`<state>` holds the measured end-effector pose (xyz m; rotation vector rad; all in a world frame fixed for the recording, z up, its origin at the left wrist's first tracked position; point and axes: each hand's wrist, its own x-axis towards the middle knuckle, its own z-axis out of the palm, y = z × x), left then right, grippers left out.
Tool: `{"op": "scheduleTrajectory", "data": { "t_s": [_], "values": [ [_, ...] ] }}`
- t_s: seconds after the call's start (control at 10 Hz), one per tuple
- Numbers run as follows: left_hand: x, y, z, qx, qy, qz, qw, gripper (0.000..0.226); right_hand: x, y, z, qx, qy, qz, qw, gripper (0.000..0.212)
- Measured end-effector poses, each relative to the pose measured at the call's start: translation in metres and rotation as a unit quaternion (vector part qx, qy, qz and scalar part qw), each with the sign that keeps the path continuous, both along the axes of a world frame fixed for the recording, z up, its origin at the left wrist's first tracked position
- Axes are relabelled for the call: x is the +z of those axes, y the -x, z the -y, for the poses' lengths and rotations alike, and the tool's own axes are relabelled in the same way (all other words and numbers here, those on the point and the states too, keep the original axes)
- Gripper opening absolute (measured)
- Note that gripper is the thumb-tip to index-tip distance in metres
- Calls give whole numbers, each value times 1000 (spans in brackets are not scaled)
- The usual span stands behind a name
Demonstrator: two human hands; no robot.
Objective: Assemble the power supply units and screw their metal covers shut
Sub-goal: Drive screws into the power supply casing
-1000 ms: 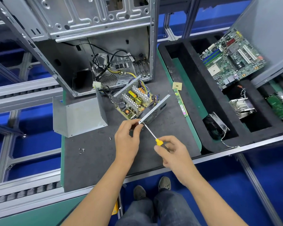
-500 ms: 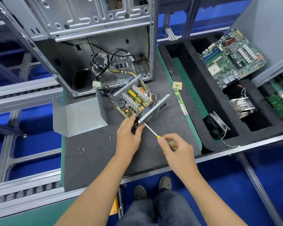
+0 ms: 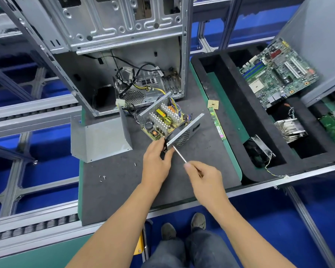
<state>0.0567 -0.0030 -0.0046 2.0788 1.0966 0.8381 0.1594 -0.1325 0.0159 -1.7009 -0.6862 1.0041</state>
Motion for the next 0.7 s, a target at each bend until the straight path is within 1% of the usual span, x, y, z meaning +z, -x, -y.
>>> {"op": "scheduleTrajectory", "data": {
  "t_s": [0.1,0.2,0.3,0.4,0.5,0.6,0.7],
  "values": [
    [-1,2,-3,-5,-8,-2,1000,30,12,-8,-5,-71,61,-490,866,35],
    [0,3,-4,-6,-5,2,1000,35,1,-8,1,-9,-11,60,998,29],
    [-1,1,-2,0,4,-3,1000,35,1,-2,1,34,-9,405,914,15],
    [-1,2,-5,1,-2,-12,1000,29,9,-1,-12,-46,20,-130,990,27],
    [-1,4,-7,5,-11,-23,1000,27,18,-11,-14,-15,88,-373,923,33],
    [4,5,-5,-4,6,-18,1000,32,14,-16,-10,59,64,-84,993,26],
    [1,31,-4,39,22,-33,998,47,-2,-26,10,87,40,136,986,15]
  ]
}}
